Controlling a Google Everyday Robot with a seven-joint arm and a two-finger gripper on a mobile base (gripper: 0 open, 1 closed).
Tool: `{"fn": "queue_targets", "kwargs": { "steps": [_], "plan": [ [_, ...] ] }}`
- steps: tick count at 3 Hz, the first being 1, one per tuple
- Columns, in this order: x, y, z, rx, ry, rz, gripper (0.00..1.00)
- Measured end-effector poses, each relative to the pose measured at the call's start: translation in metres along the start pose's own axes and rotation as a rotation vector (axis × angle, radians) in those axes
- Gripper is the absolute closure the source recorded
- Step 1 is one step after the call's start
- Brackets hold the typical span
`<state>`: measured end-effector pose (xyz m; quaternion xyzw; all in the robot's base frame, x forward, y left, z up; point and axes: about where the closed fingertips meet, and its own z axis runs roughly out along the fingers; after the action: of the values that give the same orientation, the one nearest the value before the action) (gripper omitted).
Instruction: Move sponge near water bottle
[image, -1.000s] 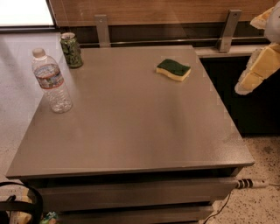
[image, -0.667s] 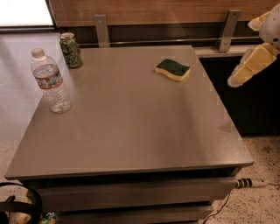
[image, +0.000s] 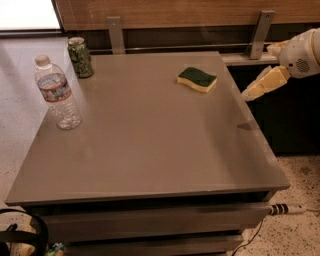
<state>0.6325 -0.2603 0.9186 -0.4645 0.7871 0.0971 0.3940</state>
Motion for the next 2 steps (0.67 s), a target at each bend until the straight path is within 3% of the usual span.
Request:
{"fn": "queue_targets", "kwargs": {
  "steps": [1,2],
  "plan": [
    [0.0085,-0.0026,0.0294,-0.042,-0.106,0.042,0.00],
    [0.0073,-0.0019,0.0329,-0.048,-0.110,0.042,0.00]
  ]
}}
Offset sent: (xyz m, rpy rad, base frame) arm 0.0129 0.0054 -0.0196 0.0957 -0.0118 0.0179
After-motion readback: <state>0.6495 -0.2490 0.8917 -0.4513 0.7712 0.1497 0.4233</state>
